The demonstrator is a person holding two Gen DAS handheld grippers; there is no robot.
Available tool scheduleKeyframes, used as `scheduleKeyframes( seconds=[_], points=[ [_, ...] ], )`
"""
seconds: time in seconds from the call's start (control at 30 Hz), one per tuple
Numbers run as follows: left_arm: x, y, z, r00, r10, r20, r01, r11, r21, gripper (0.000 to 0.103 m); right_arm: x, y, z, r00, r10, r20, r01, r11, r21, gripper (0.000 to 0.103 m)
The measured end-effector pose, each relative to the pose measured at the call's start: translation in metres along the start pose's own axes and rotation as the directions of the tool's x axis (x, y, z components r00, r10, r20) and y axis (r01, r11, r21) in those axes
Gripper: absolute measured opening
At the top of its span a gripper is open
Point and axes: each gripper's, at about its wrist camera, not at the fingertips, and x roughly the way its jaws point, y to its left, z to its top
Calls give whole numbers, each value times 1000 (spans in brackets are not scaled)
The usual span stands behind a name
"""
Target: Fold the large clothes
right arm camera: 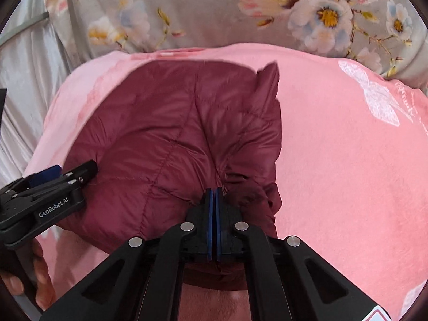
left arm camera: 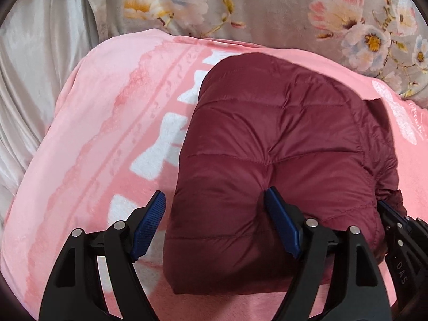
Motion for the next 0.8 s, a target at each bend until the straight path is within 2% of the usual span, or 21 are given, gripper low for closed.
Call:
scheduleKeyframes(
  seconds=[0.13, 0.33, 0.53, 0.8],
  points=[
    [9, 1, -5, 1000, -5, -2, 5, 1000, -10, 79, 6, 4, -7, 1000, -18, 9, 19, 1000, -10, 0],
    [15, -2, -11, 1000, 3, 11, -3, 1000, -4, 80, 9, 16, -17, 995, -90, 46, 93, 993, -74, 0],
    [20, -1, -15, 1000, 12, 24, -12, 1000, -13, 86, 10, 14, -17, 996, -79, 45, 82, 995, -63, 0],
    [22, -2, -17, 999, 24, 43, -24, 1000, -8, 87, 9, 13, -17, 996, -79, 46, 82, 995, -63, 0]
  ],
)
